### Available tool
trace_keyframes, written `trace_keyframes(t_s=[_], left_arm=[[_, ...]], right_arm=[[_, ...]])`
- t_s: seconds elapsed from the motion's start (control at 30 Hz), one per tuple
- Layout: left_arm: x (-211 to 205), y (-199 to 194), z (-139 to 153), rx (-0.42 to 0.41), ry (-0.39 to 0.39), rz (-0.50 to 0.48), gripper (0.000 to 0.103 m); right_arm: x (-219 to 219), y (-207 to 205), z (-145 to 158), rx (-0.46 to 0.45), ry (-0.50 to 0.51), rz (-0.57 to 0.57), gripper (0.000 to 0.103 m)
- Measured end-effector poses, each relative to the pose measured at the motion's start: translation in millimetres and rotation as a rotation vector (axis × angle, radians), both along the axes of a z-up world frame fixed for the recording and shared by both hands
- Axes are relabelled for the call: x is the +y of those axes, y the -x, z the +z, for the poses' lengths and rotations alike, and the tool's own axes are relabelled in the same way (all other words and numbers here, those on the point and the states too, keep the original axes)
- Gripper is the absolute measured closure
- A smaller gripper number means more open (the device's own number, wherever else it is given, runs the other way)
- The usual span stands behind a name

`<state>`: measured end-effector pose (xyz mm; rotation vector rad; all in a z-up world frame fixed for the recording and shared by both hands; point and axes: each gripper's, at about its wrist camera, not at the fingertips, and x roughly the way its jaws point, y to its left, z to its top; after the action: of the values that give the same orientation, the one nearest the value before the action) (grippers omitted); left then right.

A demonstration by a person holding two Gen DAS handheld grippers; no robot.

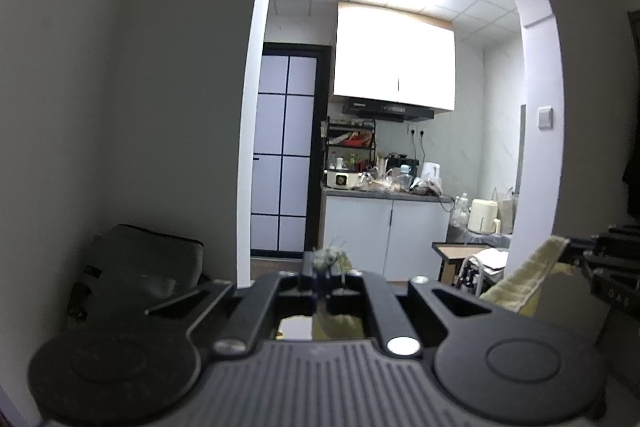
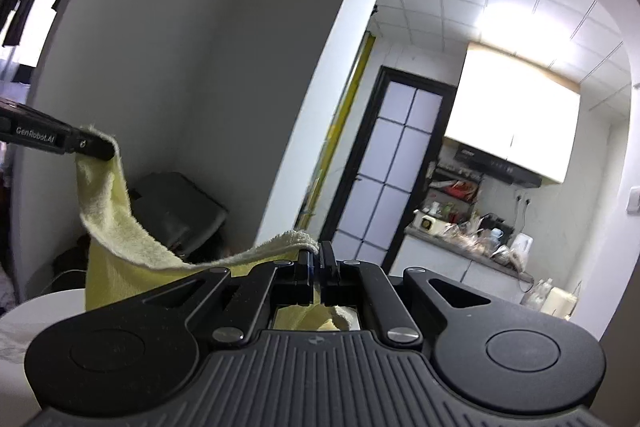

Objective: Fold towel
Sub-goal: 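Lift the towel with both grippers and shake it open in the air, then lower the spread towel flat onto the table with both grippers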

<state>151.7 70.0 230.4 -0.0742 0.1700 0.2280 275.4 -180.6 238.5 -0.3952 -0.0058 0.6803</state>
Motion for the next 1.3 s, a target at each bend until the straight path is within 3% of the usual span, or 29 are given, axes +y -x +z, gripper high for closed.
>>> trace_keyframes(t_s=[0.27,0.5,0.7,1.3], left_arm=[[20,-53,9,0.013,0.003,-0.001,0.099],[30,-73,17,-0.011,0.003,0.013,0.099],[25,-71,1,0.028,0.017,0.005,0.099],[3,-9,-66,0.197,0.123,0.008,0.099]], right_arm=[[25,-52,1,0.004,0.009,-0.006,0.1],[30,-72,2,0.002,0.012,-0.021,0.1],[27,-65,-19,0.05,0.056,-0.011,0.1],[-5,4,-79,0.199,0.139,-0.018,0.1]])
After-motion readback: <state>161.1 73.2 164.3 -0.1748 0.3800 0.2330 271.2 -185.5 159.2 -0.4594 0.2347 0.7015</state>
